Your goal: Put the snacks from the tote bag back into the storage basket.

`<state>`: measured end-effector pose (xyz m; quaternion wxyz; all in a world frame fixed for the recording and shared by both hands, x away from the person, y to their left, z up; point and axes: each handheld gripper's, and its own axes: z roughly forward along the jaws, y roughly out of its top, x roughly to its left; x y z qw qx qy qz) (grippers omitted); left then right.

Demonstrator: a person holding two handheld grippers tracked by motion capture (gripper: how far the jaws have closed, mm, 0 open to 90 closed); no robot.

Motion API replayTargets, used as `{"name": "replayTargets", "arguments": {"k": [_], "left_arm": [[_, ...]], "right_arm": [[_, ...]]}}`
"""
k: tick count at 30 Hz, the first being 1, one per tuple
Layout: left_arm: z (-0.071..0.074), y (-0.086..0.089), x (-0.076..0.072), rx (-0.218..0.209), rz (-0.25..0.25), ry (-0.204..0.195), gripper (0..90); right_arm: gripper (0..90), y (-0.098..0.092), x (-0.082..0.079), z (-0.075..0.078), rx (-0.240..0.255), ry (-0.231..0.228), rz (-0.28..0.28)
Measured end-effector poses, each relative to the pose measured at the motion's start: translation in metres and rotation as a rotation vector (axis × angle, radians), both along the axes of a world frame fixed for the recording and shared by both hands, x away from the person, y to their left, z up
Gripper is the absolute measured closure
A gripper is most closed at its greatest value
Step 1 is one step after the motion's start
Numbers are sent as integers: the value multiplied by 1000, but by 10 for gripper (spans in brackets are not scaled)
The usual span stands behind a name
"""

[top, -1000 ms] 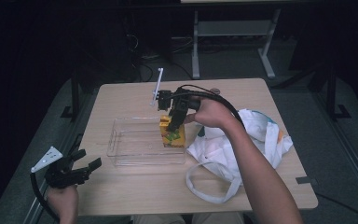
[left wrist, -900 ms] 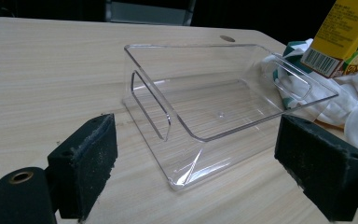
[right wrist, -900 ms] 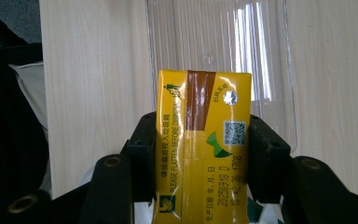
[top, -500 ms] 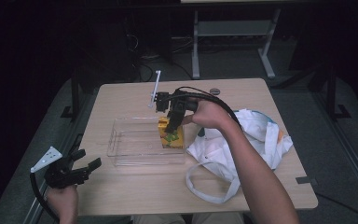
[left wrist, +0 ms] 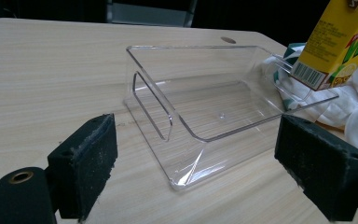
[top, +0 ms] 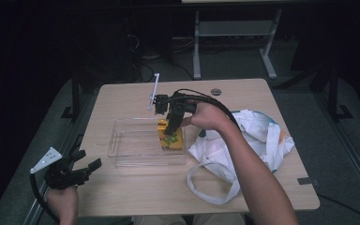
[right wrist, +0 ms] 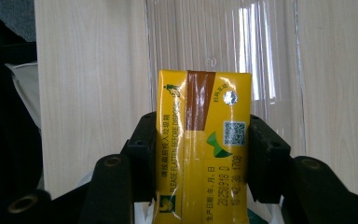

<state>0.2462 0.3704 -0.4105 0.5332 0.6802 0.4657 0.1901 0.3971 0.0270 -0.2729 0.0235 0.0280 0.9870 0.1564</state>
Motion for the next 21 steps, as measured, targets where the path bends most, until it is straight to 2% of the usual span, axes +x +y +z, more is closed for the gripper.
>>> {"name": "replayTargets", "arguments": {"k": [14, 21], "left_arm": [[0, -1, -1, -11, -1, 2, 125], [0, 0, -1, -7, -2, 2, 125]], "right_arm": [[520, 1, 1, -8, -8, 15, 5], [519, 1, 4, -11, 7, 15, 9]]}}
